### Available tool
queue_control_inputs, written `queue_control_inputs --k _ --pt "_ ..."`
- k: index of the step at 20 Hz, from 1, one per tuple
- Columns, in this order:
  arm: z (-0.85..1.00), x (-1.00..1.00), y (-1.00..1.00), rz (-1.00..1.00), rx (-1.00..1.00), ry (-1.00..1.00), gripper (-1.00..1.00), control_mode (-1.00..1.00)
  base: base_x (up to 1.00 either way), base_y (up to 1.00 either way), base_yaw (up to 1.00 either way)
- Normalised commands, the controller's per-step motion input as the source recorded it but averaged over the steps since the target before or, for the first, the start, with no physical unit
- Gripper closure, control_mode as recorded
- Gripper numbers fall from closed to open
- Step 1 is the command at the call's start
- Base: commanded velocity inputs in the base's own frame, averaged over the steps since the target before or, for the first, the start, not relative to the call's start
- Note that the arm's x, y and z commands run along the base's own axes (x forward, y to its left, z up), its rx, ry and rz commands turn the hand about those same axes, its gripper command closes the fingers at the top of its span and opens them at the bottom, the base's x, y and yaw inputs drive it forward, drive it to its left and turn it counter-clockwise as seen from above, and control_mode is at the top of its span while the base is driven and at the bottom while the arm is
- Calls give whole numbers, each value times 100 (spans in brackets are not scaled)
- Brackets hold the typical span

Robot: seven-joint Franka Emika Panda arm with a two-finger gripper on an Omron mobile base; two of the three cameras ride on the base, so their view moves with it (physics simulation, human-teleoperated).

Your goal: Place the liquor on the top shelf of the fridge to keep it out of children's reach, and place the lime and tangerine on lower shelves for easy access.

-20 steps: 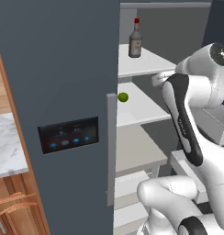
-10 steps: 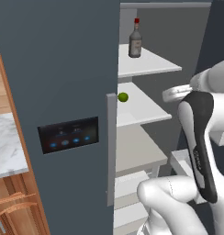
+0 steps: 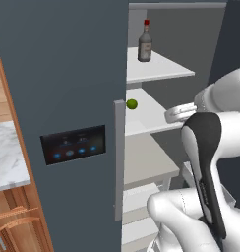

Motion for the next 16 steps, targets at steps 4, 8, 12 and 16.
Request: queue_control_inputs --k 4,8,12,16 --pt "0 -10 10 0 -2 2 -100 100 -38 33 0" --pt "0 0 0 0 0 0 -100 100 -49 63 0" --pt "0 0 0 0 0 0 -100 100 -42 82 0" --pt "0 0 0 0 0 0 -100 100 -31 93 0"
